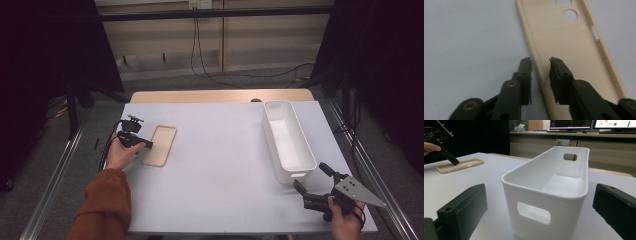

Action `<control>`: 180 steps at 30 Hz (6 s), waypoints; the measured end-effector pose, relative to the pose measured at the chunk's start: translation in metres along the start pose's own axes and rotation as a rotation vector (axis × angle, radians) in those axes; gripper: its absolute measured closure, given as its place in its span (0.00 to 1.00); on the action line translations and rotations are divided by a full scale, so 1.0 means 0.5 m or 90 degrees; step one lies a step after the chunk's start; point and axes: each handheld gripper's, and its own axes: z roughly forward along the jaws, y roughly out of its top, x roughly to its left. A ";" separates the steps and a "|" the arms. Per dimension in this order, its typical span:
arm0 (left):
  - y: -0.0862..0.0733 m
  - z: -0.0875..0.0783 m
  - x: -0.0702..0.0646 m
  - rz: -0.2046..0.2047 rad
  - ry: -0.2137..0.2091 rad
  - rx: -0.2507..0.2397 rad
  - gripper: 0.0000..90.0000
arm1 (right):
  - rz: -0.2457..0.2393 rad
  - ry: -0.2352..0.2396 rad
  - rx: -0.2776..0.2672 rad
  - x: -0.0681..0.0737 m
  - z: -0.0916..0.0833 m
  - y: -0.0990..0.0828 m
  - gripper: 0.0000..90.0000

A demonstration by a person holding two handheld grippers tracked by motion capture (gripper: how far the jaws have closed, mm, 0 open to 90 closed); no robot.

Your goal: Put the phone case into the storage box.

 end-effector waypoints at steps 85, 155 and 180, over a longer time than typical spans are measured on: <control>-0.059 -0.070 -0.061 -0.002 0.012 -0.248 0.97 | 0.001 -0.002 0.001 0.001 -0.001 0.000 0.00; -0.153 -0.148 -0.245 0.066 -0.062 -0.450 0.97 | 0.009 0.015 -0.019 0.039 -0.019 0.042 0.00; -0.154 -0.131 -0.296 0.093 -0.089 -0.463 0.97 | -0.009 0.160 -0.006 0.133 0.078 0.094 0.00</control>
